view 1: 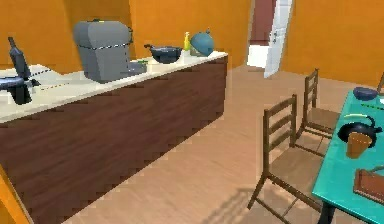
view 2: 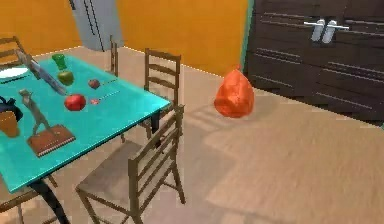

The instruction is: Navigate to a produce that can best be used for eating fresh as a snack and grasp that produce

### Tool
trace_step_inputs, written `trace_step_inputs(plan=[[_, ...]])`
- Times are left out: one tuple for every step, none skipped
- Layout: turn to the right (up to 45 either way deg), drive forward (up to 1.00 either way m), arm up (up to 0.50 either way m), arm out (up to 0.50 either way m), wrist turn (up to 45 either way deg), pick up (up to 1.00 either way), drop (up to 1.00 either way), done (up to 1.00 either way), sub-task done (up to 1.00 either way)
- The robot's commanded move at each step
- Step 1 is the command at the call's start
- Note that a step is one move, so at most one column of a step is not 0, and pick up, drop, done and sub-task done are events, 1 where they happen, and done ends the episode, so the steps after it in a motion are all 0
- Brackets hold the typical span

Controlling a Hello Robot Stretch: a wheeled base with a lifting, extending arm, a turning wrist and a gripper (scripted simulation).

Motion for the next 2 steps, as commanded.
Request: trace_step_inputs(plan=[[0.0, 1.0, 0.0, 0.0, 0.0, 0.0, 0.0, 0.0, 0.0], [0.0, 0.4, 0.0, 0.0, 0.0, 0.0, 0.0, 0.0, 0.0]])
